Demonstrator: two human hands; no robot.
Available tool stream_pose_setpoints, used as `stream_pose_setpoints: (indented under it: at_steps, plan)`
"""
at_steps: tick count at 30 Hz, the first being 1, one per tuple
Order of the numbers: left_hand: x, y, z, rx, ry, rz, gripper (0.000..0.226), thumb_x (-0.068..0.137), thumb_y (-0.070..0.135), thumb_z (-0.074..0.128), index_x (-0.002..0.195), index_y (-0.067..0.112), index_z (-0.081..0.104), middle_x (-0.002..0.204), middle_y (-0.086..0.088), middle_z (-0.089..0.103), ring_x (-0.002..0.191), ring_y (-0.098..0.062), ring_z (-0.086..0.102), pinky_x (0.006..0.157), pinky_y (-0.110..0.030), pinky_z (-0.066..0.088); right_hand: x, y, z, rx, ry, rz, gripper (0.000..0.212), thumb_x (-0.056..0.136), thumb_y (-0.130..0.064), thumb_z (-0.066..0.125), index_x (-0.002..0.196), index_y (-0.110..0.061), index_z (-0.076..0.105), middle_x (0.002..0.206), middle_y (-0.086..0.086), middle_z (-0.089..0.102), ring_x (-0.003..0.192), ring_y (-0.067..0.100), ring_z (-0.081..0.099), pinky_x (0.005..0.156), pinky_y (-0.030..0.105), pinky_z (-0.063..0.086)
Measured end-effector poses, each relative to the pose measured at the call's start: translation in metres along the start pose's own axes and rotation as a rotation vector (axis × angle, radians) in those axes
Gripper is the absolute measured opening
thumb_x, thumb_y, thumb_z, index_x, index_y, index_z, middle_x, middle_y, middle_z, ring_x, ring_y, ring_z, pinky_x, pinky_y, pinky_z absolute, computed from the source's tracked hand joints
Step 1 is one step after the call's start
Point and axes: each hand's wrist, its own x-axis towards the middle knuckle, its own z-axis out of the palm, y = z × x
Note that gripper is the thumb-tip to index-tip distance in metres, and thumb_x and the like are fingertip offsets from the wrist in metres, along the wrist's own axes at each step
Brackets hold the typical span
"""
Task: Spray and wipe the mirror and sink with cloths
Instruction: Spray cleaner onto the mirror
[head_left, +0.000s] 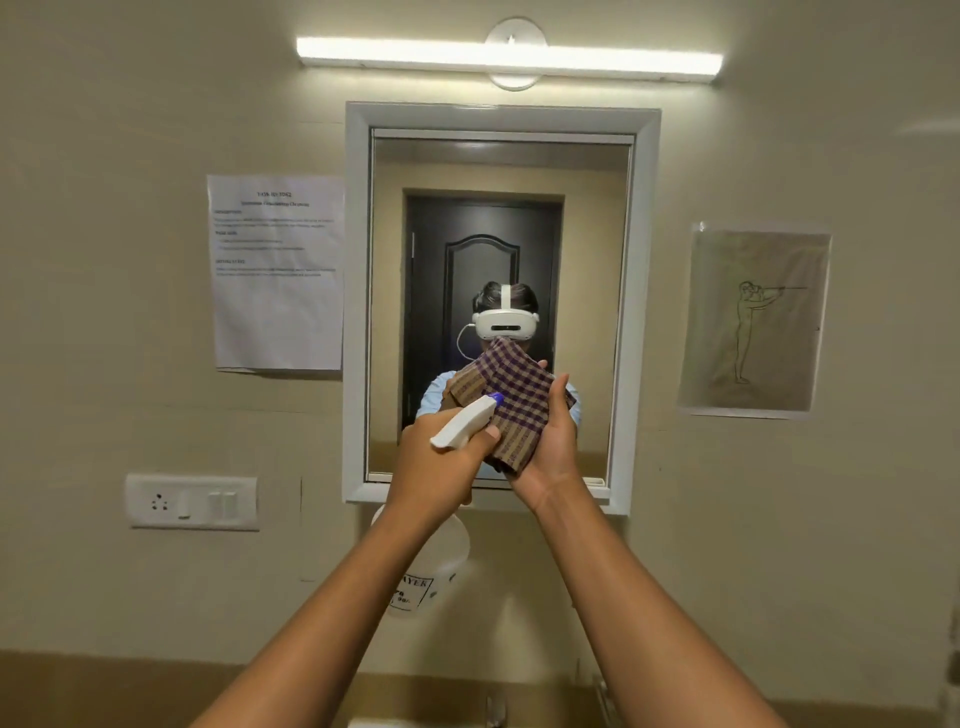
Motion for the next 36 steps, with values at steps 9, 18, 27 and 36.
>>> stream_pose_setpoints:
  at_steps: [9,18,27,36]
  plan:
    - [0.01,0.001,0.014,0.067,0.024,0.019,0.023,0.093,0.022,0.065,0.081,0.04,0.056,0.069,0.009,0.061,0.055,-0.008,0.057,0.049,-0.016,0.042,0.003,-0.005,-0.002,0.029,-0.02,0.008,0.053,0.094,-0.066,0.042,0.117,-0.024,0.066,0.115,0.009,0.071,0.111,0.029,0.064,0.082,0.043,0.056]
    - [0.01,-0.019,0.0,0.125,0.068,-0.092,0.032,0.094,0.031,0.063,0.118,0.011,0.065,0.089,-0.01,0.068,0.059,-0.015,0.06,0.048,-0.018,0.045,0.013,-0.004,-0.008,0.019,-0.024,0.02,0.065,0.09,-0.07,0.043,0.133,-0.023,0.058,0.129,0.013,0.064,0.119,0.034,0.059,0.101,0.052,0.049]
    - [-0.016,-0.026,0.009,0.151,0.005,-0.041,0.015,0.087,0.034,0.065,0.089,0.019,0.069,0.07,-0.002,0.064,0.056,-0.02,0.057,0.055,-0.043,0.051,0.023,0.0,-0.012,0.005,-0.015,-0.014,0.065,0.089,-0.071,0.046,0.134,-0.025,0.057,0.13,0.009,0.065,0.12,0.032,0.06,0.107,0.054,0.044]
    - [-0.021,-0.03,-0.003,0.103,0.049,-0.078,0.004,0.092,0.023,0.066,0.095,0.023,0.069,0.072,-0.003,0.066,0.054,-0.017,0.057,0.051,-0.029,0.046,0.023,-0.005,-0.023,-0.01,-0.007,-0.016,0.069,0.082,-0.073,0.052,0.132,-0.026,0.059,0.129,0.011,0.066,0.12,0.035,0.06,0.105,0.058,0.045]
